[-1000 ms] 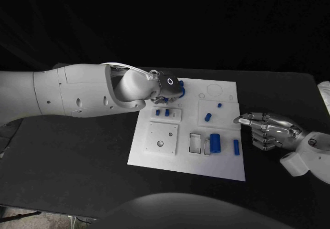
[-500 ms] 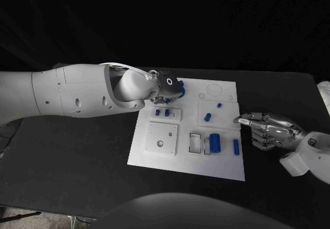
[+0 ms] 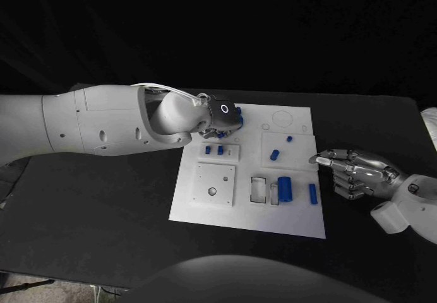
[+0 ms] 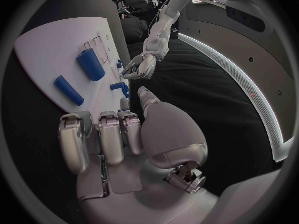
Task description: Assemble the parts on the task board
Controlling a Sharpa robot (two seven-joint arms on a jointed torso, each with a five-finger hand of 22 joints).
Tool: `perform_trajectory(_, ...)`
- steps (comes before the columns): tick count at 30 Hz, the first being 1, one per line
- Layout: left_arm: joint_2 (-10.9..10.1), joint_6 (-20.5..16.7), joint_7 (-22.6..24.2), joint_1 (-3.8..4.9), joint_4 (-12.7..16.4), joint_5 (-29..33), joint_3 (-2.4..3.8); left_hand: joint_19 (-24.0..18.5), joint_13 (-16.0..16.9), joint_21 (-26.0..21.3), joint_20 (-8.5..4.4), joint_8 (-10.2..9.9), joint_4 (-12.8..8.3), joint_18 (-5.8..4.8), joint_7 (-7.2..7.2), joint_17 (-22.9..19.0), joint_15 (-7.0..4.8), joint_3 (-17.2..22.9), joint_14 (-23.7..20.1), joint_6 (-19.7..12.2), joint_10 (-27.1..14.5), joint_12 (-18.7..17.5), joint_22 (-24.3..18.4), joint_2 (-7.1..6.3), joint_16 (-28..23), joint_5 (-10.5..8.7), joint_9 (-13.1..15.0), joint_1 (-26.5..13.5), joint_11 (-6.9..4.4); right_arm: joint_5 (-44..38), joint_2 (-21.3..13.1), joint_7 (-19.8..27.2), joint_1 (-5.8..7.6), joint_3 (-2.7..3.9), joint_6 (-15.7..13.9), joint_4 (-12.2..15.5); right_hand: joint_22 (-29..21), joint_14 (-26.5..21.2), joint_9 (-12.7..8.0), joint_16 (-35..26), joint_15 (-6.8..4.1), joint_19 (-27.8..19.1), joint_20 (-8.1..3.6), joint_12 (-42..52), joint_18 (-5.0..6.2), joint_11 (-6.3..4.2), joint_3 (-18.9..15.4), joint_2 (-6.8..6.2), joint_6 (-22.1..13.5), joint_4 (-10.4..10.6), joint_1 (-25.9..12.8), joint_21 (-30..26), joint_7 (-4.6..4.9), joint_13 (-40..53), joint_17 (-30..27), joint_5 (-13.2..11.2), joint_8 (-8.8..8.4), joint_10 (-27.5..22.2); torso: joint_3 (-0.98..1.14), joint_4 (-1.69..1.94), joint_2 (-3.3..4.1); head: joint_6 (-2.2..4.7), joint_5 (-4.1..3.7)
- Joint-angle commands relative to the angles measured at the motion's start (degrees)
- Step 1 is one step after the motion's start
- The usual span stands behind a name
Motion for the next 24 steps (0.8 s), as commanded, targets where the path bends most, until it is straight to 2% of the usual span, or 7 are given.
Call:
perform_trajectory(1, -0.14, 0.13, 1.76, -0.25, -0.14, 1.5, -0.23, -0.01, 0.03, 0.14, 0.47, 0.1, -0.33, 0.37, 0.1, 0.09, 0.16, -0.08, -0.2, 0.21, 0.3, 0.16, 10.23, 0.82, 0.41, -0.33, -0.08, -0.04, 0.2, -0.04, 0.09, 0.02, -0.09, 0.0, 1.28, -0.03, 15.07, 5.98, -0.05, 0.2, -0.1, 6.08, -0.31, -0.02, -0.36, 0.16, 0.13, 0.13, 0.29, -0.32, 0.51, 0.25, 0.19, 14.92, 15.06, 0.2, -0.2, 5.97, 0.01, -0.05, -0.03, -0.01, 0.1)
perform_trajectory(8, -0.28, -1.43, 1.91, -0.25, -0.27, 2.45, -0.24, 0.06, 0.2, 0.19, 0.52, 0.86, -1.0, 0.38, 0.57, 0.12, 0.14, -0.24, -0.16, 1.19, 0.81, 0.48, 10.26, 1.35, 0.59, -0.29, 0.24, -0.11, 0.49, -0.04, 0.11, -0.14, -0.12, 0.0, 1.35, -0.08, 15.07, 5.98, -0.06, 0.2, -0.09, 6.08, -0.31, -0.02, -0.36, 0.18, 0.14, 0.17, 0.33, -0.33, 0.54, 0.25, 0.2, 14.92, 15.06, 0.21, -0.2, 5.97, 0.01, -0.05, -0.02, -0.01, 0.07)
perform_trajectory(24, -1.07, -3.21, 2.17, -0.25, -0.04, 3.17, -0.26, 0.02, 0.45, -0.03, 0.55, 1.14, -2.19, 0.44, 0.75, -0.43, 0.1, -0.89, -0.41, 0.43, 1.1, 0.7, 10.21, 0.67, 0.43, -0.36, 0.49, -0.05, 0.85, -0.04, 0.15, -0.58, -0.16, 0.0, 1.62, -0.17, 15.07, 5.98, -0.07, 0.2, -0.08, 6.08, -0.3, -0.02, -0.36, 0.18, 0.15, 0.18, 0.37, -0.34, 0.55, 0.25, 0.21, 14.92, 15.06, 0.21, -0.19, 5.97, -0.02, 0.03, -0.03, -0.01, 0.11)
